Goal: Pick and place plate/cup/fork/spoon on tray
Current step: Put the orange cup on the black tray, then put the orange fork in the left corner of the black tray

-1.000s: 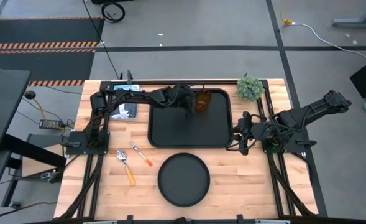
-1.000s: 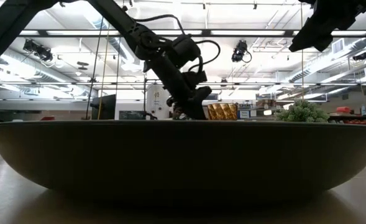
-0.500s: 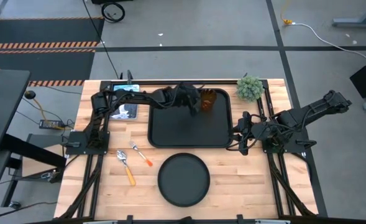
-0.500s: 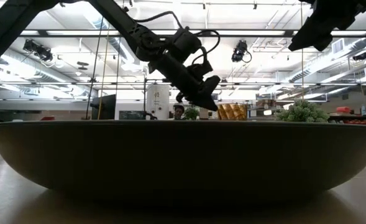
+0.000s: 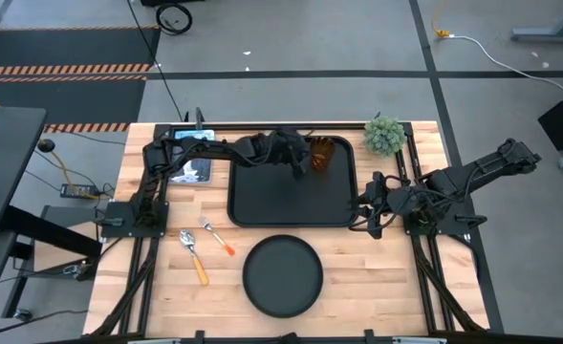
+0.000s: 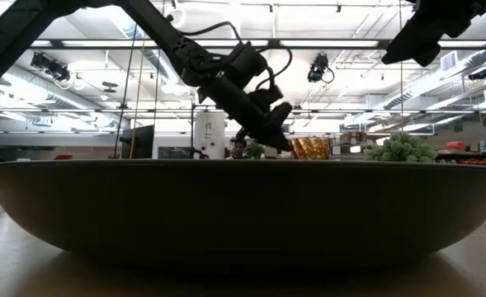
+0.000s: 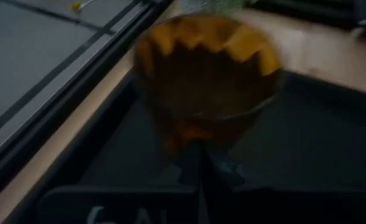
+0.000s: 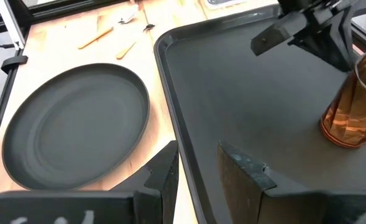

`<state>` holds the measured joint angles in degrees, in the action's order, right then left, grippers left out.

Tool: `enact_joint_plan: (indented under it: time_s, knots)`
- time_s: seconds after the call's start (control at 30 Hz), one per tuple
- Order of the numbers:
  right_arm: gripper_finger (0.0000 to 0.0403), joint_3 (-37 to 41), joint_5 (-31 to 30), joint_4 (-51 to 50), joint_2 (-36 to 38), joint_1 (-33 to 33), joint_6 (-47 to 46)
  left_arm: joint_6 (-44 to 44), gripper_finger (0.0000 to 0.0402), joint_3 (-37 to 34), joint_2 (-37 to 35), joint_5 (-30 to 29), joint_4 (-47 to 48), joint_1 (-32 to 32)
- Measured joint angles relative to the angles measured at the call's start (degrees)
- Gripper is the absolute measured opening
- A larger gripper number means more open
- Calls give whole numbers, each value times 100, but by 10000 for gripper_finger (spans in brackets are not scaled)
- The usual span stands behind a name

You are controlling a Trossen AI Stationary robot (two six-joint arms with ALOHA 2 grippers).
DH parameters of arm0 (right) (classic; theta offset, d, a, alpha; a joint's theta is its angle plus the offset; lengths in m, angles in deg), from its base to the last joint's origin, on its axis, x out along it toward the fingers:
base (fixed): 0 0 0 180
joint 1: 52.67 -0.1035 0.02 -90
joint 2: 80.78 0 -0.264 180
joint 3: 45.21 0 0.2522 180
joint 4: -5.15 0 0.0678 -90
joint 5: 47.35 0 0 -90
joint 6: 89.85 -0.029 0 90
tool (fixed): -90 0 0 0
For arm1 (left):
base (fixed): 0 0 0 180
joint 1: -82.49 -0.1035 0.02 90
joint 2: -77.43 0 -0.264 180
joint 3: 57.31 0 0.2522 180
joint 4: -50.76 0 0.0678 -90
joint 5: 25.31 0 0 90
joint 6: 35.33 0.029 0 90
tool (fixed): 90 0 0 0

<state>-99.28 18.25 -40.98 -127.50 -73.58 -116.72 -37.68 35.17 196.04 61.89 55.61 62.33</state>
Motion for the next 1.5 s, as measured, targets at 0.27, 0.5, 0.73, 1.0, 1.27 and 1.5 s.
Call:
enact_joint_plan:
  time_s: [0.27, 0.5, 0.73, 1.0, 1.27, 1.5]
  knots:
    - [116, 0, 4, 65, 0, 0, -9, 58, 11, 0, 0, -7, -463, 45]
    - [116, 0, 4, 149, 0, 0, -11, 131, 11, 0, 0, 6, -387, -1]
    - [116, 0, 4, 232, 0, 0, 35, 125, 11, 7, 188, 9, -502, 79]
    - [116, 1, 26, 237, -2, -2, 54, 45, 11, 798, 768, 133, -259, 142]
    - [116, 1, 153, 231, -2, -2, 8, 168, 11, 1397, 1009, 125, 330, 135]
    - [116, 1, 148, 238, -2, -7, 28, 370, 7, 1378, 833, 114, 1469, 131]
